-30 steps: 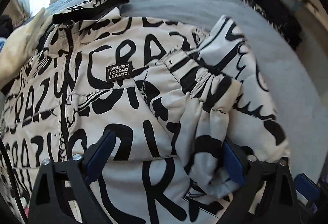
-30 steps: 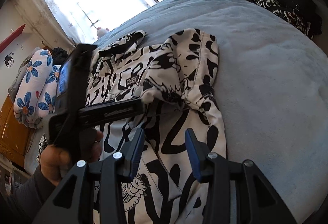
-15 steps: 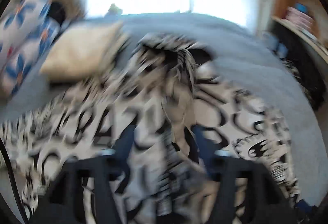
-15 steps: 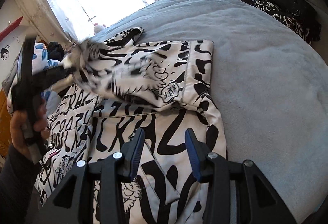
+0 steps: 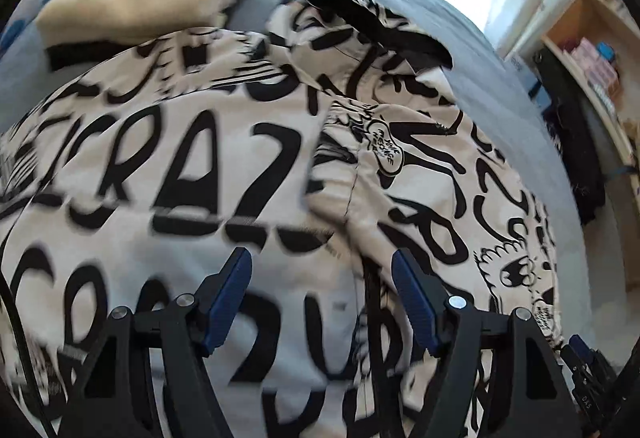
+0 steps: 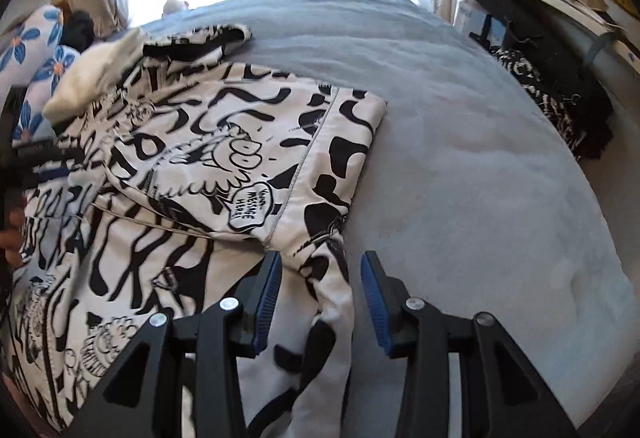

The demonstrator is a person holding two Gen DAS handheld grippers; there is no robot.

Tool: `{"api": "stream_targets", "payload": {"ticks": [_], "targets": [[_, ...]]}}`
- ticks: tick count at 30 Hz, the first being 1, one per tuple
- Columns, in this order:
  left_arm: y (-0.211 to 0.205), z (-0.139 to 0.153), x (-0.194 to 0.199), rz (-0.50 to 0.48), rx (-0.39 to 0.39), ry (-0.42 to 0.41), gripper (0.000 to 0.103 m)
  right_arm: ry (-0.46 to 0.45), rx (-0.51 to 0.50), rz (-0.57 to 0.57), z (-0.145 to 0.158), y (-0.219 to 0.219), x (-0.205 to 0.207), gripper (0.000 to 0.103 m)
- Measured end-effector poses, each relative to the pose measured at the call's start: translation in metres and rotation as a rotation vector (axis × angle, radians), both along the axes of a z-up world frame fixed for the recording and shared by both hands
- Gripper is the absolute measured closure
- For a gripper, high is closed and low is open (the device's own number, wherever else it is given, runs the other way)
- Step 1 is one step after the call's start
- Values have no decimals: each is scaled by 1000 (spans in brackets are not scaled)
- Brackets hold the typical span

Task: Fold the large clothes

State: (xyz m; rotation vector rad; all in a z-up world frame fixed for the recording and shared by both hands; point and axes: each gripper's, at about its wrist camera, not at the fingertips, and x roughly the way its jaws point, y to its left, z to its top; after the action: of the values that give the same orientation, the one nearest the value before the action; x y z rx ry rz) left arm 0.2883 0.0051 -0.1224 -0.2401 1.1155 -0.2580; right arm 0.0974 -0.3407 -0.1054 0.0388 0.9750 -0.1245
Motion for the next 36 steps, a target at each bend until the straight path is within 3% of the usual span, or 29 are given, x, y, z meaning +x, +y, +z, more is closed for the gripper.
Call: {"api": "stream_targets", "payload": {"ticks": [3,8,10,11,12,14,17,19,22,24,26,27,28,29,30,31,33,36], "targets": [[-16,-10,22,-22,10,39,32,35,-12,78,-8,12,10,62],[-27,-25,42,-7,35,44,35,77,-161,128,-23,35,20,54],[-28,-26,45,2,28,39,66,84,-222,133,-28,39,22,54],[-29,-25,46,12,41,45,71,85,-263,128,-32,39,23,55],[-30,-23,46,26,47,49,76,91,-279,110,-35,35,25,70],[-29,-16,41,34,22,45,77,88,-191,59,-31,20,27,79],[-34,4,21,17,-18,6,77,19,-52,-33,-16,-11,18,82],[-43,6,6,-16,1,-13,77,35,44,-82,-24,-33,13,81],[-52,-15,-3,-45,114,20,75,119,85,-84,-44,-41,14,78],[-49,-22,-3,-41,97,57,70,125,107,-70,-38,-42,8,75],[-40,-17,-4,-49,49,70,54,91,193,-41,-21,-48,1,72],[-36,-14,-5,-53,39,63,41,54,268,-17,-10,-52,-2,65],[-31,-8,-5,-54,33,38,35,5,347,8,3,-58,-6,60],[-28,-4,-5,-53,36,16,33,-29,382,10,12,-62,-6,48],[-26,-1,-3,-54,43,-5,32,-64,392,-11,21,-66,-3,34],[-24,1,0,-55,50,-11,32,-84,382,-34,26,-68,1,28],[-22,-2,12,-38,60,4,32,-103,345,-81,29,-75,24,26],[-23,-11,34,-14,37,34,32,-55,355,-145,14,-84,71,26]]}}
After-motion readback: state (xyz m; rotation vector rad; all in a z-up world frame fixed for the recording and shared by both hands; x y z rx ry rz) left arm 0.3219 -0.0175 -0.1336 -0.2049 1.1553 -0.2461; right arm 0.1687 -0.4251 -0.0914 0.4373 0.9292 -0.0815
